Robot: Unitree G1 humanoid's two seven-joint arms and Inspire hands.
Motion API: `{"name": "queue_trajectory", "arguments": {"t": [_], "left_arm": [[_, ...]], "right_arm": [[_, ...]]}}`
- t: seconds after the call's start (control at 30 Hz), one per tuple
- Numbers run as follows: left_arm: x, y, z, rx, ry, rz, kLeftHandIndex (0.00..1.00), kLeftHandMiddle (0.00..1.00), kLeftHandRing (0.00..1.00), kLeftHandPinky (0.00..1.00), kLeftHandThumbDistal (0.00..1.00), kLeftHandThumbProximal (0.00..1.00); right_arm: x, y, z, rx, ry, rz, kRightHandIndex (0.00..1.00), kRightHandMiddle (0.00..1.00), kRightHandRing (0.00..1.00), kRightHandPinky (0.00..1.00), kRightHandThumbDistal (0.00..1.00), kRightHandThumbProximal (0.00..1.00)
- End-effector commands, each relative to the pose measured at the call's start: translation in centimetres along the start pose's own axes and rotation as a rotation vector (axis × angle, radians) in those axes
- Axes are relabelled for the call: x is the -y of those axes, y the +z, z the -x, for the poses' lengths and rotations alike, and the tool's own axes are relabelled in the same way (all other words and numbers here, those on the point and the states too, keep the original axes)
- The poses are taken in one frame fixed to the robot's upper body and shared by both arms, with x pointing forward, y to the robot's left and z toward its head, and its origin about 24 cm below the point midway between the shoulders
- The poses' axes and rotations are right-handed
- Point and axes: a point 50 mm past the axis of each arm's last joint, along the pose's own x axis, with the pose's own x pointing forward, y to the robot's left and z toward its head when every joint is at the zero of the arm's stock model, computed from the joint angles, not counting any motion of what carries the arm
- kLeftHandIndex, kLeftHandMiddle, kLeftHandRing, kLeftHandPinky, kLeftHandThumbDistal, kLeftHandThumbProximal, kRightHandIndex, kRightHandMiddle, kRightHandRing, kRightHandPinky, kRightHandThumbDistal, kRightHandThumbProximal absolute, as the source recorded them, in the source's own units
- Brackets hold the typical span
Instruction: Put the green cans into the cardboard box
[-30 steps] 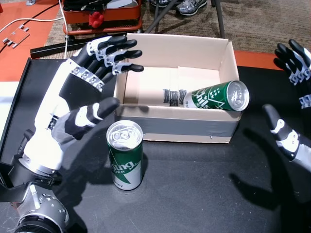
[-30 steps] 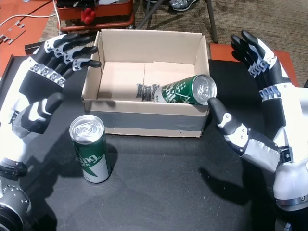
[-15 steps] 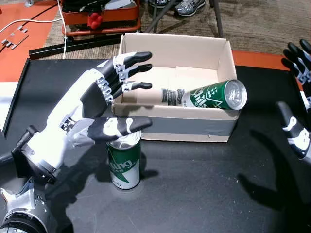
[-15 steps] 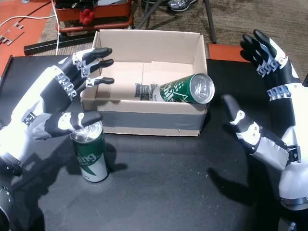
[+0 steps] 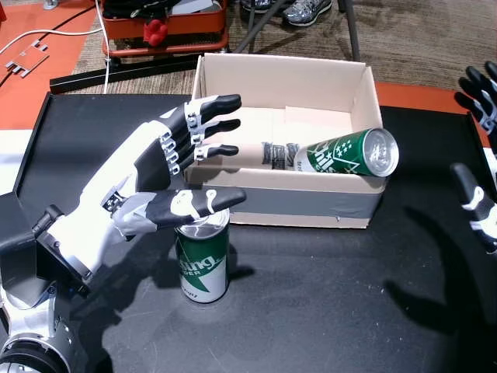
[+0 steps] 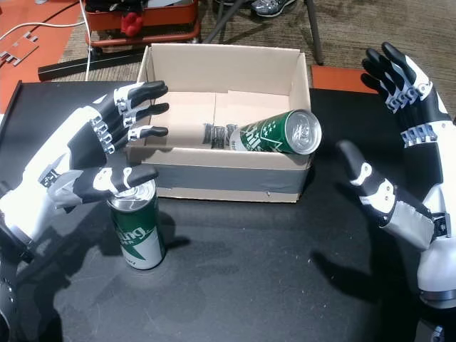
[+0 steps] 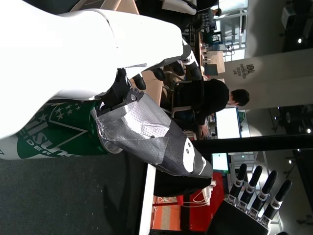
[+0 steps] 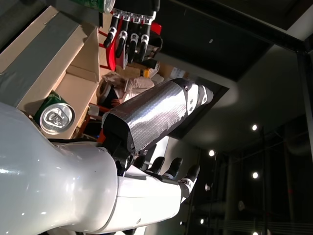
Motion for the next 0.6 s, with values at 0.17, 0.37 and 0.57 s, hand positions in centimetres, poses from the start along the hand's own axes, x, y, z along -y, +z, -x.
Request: {"name": "queue_trajectory", "arguments": {"t": [0.17, 0.37, 0.57], "left_arm": [[0.11, -0.38, 0.2, -0.029, -0.012, 0.012, 0.78, 0.88, 0.93, 0.87, 1.0, 0.29], [0.23, -0.42, 0.11, -0.035, -0.023, 0.01, 0.78, 0.88, 0.93, 0.87, 1.0, 0.27], [0.29, -0.38, 0.04, -0.027, -0.021, 0.012, 0.78, 0.88, 0.93, 0.87, 1.0, 0.29]], "right_arm": [[0.18, 0.02, -0.05, 0.012, -0.018, -0.001, 0.84, 0.85, 0.88, 0.9, 0.88, 0.35], [0.27, 0.05, 0.01, 0.009, -0.031, -0.002, 0.83, 0.85, 0.87, 0.9, 0.89, 0.35], [0.3, 0.08, 0.1, 0.001, -0.042, -0.012, 0.83, 0.85, 0.87, 0.9, 0.88, 0.33]]}}
